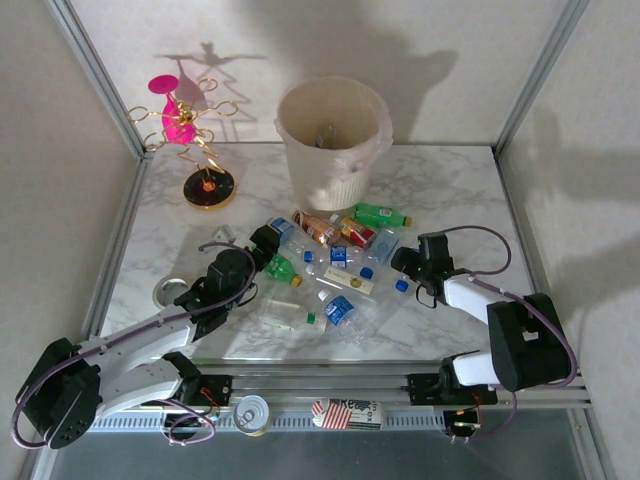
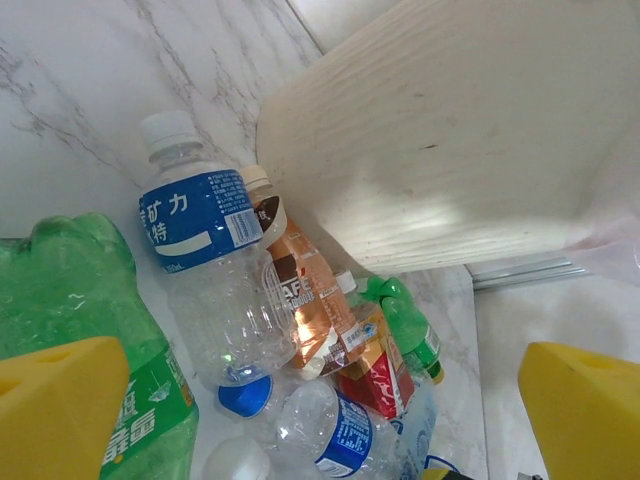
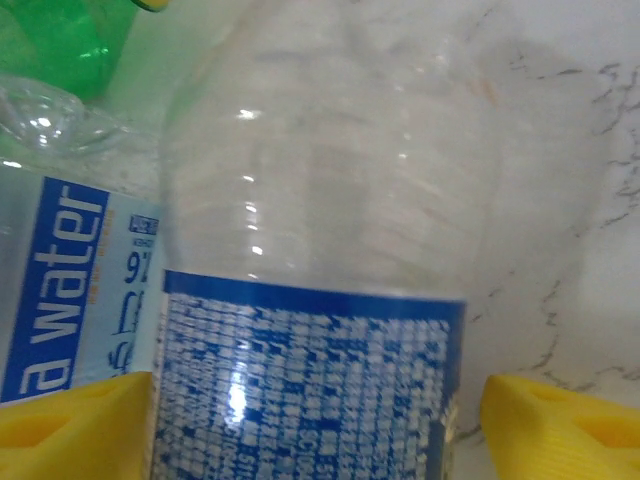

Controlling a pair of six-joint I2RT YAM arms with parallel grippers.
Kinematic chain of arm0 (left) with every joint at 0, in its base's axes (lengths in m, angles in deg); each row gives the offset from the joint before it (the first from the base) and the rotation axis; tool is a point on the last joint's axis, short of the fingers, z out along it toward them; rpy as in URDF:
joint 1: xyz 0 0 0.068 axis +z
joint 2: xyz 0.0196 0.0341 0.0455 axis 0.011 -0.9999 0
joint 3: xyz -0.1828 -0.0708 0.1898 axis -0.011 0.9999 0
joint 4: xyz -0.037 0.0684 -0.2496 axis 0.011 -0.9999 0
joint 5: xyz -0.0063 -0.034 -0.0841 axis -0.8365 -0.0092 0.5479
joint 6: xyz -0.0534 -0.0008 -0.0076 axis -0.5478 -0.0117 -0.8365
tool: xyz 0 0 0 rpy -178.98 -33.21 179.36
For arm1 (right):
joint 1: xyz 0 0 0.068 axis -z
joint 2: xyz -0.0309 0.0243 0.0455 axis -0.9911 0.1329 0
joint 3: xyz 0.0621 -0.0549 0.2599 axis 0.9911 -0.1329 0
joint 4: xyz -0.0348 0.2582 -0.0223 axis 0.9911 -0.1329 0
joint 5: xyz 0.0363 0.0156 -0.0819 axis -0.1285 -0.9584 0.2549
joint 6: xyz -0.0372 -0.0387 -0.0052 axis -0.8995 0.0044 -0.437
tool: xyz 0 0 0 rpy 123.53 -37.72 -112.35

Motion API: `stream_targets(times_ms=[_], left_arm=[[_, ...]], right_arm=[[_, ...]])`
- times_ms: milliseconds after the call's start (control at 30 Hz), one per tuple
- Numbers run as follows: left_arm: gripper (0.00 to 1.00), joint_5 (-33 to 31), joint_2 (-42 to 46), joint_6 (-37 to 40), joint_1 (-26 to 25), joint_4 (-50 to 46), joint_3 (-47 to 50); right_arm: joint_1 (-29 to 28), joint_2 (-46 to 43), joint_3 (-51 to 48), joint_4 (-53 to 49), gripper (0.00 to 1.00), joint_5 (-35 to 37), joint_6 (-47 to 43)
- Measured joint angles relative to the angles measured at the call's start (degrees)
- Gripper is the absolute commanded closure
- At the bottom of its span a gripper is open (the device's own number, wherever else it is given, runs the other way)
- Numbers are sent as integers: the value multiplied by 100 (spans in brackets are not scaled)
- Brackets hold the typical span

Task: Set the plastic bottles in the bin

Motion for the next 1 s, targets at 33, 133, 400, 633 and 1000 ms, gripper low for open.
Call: stream_targets(times_ms=[33, 133, 400, 633, 1000], left_arm=[[0, 7, -11, -2, -7, 0, -11], [0, 4, -31, 0, -24, 2, -35], [0, 4, -31, 2, -42, 2, -66], [1, 7, -149, 22, -42, 4, -101], [0, 4, -289, 87, -42, 136, -131]], right_arm=[[2, 0, 0, 13, 19, 0, 0], [13, -2, -4, 17, 26, -2, 7], [39, -199, -44, -15, 43, 4, -15], [39, -776, -42, -210, 46, 2, -107], [39, -1875, 658, -463, 50, -1021, -568]])
